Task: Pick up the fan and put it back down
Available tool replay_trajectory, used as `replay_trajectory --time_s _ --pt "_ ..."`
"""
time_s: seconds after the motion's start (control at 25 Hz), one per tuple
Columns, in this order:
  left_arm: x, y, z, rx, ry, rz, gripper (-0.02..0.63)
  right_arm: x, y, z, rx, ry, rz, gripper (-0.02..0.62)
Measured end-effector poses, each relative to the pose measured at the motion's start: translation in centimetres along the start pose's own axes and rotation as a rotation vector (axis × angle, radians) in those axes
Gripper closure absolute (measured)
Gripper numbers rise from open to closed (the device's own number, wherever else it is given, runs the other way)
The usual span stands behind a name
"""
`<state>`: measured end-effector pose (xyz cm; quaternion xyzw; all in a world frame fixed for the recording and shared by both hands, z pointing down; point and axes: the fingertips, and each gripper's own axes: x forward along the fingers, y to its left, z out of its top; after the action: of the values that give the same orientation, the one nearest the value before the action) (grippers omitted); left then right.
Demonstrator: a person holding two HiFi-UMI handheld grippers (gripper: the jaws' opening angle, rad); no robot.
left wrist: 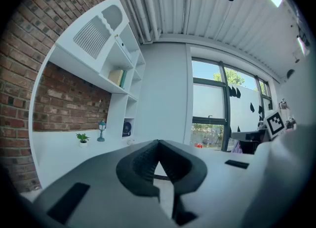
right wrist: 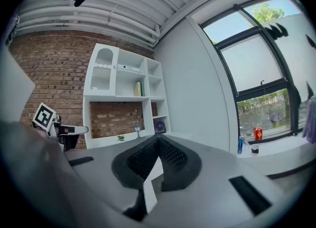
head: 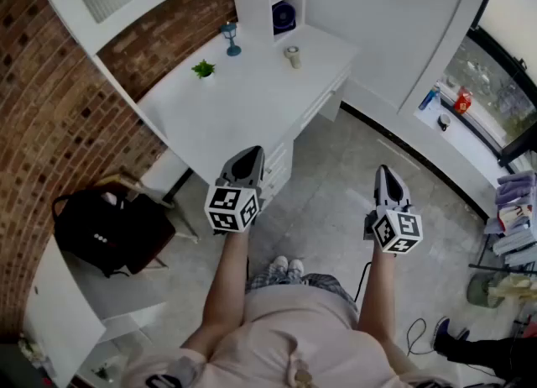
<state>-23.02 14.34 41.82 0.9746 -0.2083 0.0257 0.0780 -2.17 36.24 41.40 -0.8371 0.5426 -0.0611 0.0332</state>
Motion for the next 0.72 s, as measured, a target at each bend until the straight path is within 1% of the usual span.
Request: replay_trajectory --time_s 0.28,0.72 --pt "0.1 0.0 -0.2 -0.006 0.000 -0.004 0.578 0.1 0.5 -0.1 -0.003 0.003 0.017 0.580" --pt "0.7 0.2 -0.5 -0.026 0.002 -0.017 0.578 1.0 2.1 -1.0 0.031 0.024 0.042 0.580"
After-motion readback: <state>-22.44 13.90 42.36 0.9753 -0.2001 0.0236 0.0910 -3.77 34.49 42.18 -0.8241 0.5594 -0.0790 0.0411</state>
